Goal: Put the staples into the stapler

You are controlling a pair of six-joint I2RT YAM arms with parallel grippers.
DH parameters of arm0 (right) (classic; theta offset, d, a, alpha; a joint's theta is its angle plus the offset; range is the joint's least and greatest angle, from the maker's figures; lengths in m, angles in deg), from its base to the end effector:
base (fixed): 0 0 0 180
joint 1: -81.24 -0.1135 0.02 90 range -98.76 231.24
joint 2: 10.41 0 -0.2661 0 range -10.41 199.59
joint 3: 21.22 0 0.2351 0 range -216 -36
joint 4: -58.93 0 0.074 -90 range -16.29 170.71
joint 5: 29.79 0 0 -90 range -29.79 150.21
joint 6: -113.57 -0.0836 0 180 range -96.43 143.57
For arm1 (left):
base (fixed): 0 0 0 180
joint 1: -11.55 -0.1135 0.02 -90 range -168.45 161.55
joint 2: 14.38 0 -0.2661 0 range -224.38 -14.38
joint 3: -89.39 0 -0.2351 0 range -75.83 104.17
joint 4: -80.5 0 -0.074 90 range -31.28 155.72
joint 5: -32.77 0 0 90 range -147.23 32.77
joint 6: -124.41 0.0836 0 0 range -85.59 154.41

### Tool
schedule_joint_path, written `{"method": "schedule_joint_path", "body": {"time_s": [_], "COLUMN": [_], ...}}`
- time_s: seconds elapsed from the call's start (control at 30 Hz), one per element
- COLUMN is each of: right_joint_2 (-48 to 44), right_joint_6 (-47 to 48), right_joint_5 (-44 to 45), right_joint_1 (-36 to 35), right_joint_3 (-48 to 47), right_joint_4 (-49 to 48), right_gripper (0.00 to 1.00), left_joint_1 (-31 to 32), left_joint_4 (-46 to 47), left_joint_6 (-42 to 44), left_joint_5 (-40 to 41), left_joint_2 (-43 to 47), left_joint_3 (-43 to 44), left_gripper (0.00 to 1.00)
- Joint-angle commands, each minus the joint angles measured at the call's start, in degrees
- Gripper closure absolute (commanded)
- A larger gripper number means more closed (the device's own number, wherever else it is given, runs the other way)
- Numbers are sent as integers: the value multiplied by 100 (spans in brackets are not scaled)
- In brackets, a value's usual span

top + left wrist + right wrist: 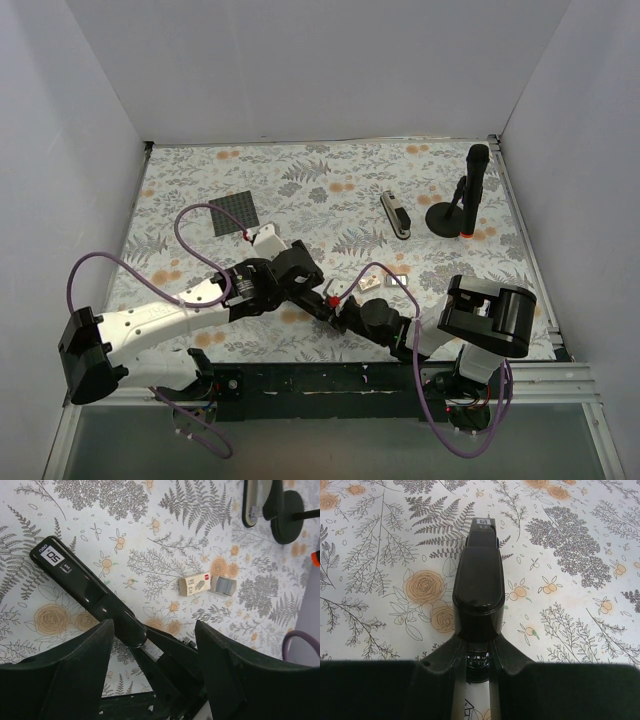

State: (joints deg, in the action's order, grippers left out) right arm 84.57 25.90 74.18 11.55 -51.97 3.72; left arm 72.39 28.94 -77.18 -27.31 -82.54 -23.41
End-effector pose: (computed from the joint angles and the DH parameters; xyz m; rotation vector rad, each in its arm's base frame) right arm 0.1225 0.2730 0.1426 -0.8853 1.5310 0.6535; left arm 0.1559 -0.1938 0.2403 -1.2621 2.1380 -0.7934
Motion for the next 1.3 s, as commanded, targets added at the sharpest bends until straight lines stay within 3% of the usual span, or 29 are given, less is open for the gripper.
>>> {"method": "schedule_joint_path", "body": {"time_s": [0.0, 0.1, 0.2, 0.23, 0.33, 0.5, 0.7, 0.97, 1.27], "right_joint_2": [-164, -234, -435, -515, -857, -1622, -2466, -1906, -1123], "right_joint_6": [-13, -22, -39, -66, -188, -417, -821, -1120, -1480], "right_joint_5": [-36, 8, 8, 26, 17, 123, 368, 571, 361], "right_joint_1": [-45, -53, -53, -45, -45, -45, -45, 8, 35], "right_joint_3": [-38, -21, -29, -38, -99, -214, -757, -2400, -3105], "right_joint_4": [-427, -366, -50, 64, 731, 2179, 3930, 6241, 7289], "right_gripper": [99, 99, 81, 69, 54, 42, 44, 57, 73], "left_joint_1": [-89, -361, -930, -1116, -1741, -2286, -2305, -2313, -2305], "left_joint_4": [30, -40, -23, 29, 197, 276, 337, 1058, 1163], "left_joint_6": [181, 374, 699, 804, 1200, 1780, 2543, 3591, 3714], "left_joint_5": [366, 419, 210, 121, -47, 251, 1613, 2448, 2819], "left_joint_2": [373, 584, 856, 1040, 1313, 1613, 1954, 2650, 2808], "left_joint_3": [277, 268, 181, 137, -83, -268, -689, -1366, -1595], "left_gripper": [34, 31, 28, 28, 27, 19, 2, 2, 2]}}
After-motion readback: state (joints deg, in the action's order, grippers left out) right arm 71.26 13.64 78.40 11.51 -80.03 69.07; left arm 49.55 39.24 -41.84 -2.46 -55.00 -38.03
